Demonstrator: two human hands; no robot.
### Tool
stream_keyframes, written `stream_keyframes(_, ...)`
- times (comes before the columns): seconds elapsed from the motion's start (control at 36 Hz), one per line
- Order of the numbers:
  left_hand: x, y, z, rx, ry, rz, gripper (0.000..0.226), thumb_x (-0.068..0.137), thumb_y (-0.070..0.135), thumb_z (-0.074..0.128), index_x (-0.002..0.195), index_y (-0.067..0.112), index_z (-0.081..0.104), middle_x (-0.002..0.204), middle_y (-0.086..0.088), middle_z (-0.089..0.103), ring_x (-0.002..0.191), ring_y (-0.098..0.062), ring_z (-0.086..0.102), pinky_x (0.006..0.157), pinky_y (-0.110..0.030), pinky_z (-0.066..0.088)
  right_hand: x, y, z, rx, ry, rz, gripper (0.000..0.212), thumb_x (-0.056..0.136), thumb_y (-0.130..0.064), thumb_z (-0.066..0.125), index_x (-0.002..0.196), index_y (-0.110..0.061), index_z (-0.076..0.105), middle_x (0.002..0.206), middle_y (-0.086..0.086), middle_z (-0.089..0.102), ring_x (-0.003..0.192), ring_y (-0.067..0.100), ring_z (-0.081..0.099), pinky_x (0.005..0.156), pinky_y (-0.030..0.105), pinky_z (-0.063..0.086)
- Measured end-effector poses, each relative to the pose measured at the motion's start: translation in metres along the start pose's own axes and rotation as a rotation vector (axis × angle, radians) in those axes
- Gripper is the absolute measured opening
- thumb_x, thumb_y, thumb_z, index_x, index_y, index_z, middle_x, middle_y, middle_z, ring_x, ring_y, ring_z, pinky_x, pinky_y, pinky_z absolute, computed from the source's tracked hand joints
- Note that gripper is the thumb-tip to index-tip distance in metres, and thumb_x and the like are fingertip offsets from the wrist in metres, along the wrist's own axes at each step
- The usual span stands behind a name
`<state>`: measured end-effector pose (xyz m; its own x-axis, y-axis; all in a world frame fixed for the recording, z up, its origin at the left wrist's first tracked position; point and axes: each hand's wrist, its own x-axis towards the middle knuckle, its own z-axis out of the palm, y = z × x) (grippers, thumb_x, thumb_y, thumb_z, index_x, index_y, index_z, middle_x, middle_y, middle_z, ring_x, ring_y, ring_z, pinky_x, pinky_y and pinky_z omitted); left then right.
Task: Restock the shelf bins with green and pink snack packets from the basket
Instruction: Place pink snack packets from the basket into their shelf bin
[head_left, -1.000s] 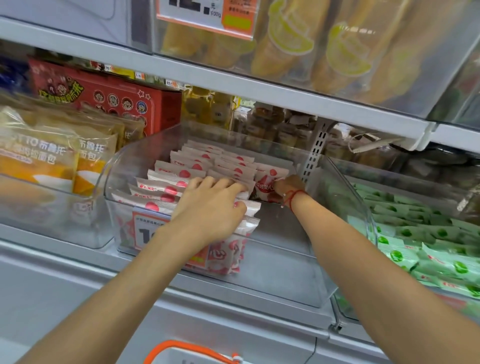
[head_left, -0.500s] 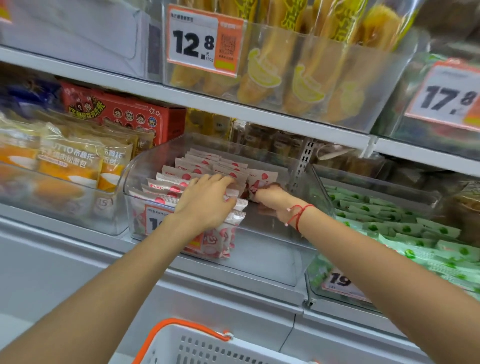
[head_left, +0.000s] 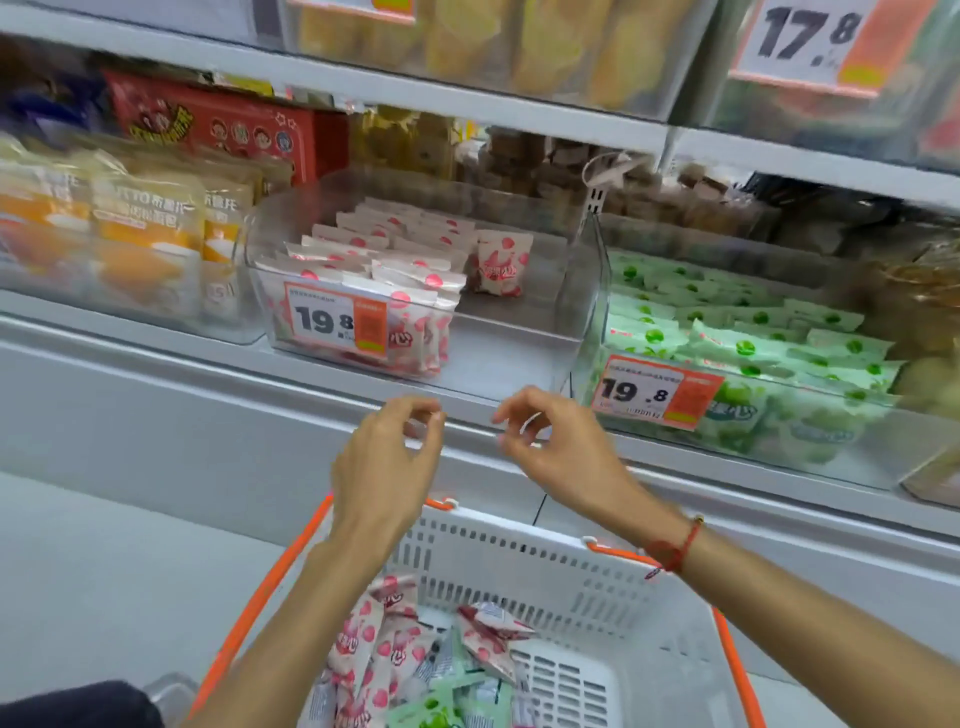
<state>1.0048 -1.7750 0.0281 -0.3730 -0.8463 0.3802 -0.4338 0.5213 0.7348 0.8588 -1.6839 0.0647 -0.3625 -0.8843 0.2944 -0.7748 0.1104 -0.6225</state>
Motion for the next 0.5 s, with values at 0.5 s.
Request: stream_keyframes(0.5,-0.154,-0.175,0.107,0.668,-1.238,-0.017,0.044,0.094,0.045,0.045,0.137,0.035,0.046,0.149,0.002,0.037,0.145,-0.033,0.008,0.113,-0.053,0.026,-0.154,0.178,0.194,-0.255,-0.558,0.530,0.058,0.093,-0.037,0.055,0.145,-0.018,0.035,0.146,0.005,0.035,0.124,0.026,0.048,0.098,0.036,0.045)
